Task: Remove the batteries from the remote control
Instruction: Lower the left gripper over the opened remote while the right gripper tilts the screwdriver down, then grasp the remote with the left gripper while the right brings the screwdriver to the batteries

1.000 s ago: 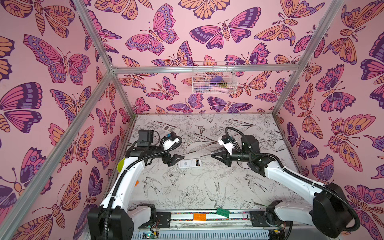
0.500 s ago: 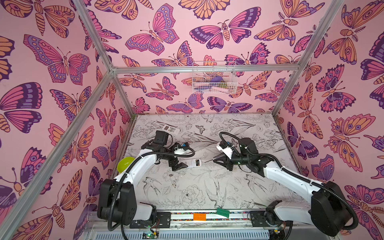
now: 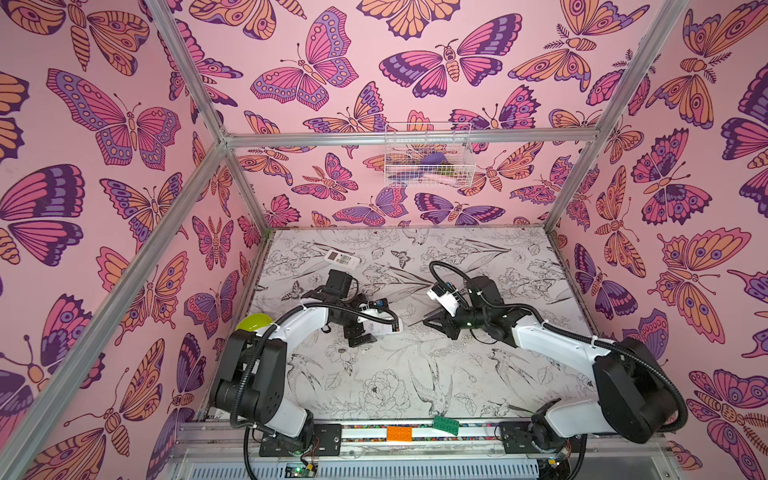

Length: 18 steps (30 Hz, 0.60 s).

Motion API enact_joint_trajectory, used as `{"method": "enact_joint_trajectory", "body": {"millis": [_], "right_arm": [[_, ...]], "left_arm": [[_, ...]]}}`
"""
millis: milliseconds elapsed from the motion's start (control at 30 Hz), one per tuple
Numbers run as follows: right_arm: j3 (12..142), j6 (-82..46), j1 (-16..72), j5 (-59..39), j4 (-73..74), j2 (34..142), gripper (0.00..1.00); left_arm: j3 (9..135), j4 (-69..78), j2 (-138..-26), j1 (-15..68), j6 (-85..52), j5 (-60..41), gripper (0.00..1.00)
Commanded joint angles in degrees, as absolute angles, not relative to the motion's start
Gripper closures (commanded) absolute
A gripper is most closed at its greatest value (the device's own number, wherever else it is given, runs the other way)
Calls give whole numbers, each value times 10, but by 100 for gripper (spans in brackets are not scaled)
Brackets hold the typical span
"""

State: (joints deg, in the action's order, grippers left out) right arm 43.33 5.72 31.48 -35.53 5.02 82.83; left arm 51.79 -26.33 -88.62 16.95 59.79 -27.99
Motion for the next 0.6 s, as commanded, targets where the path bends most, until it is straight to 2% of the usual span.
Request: {"method": "enact_joint_trajectory", "body": {"millis": [0,233,567], "right_arm": [[471,57,315,-353,73,856,99],[531,54,316,-365,75,937,98],[578,39,319,-397,78,1006,100]], "left_arm": [[508,-250,-906,173,619,-259,0],[558,-274,-964,190,617,-218,9],[548,-279,-982,215,645,-194,19]]}}
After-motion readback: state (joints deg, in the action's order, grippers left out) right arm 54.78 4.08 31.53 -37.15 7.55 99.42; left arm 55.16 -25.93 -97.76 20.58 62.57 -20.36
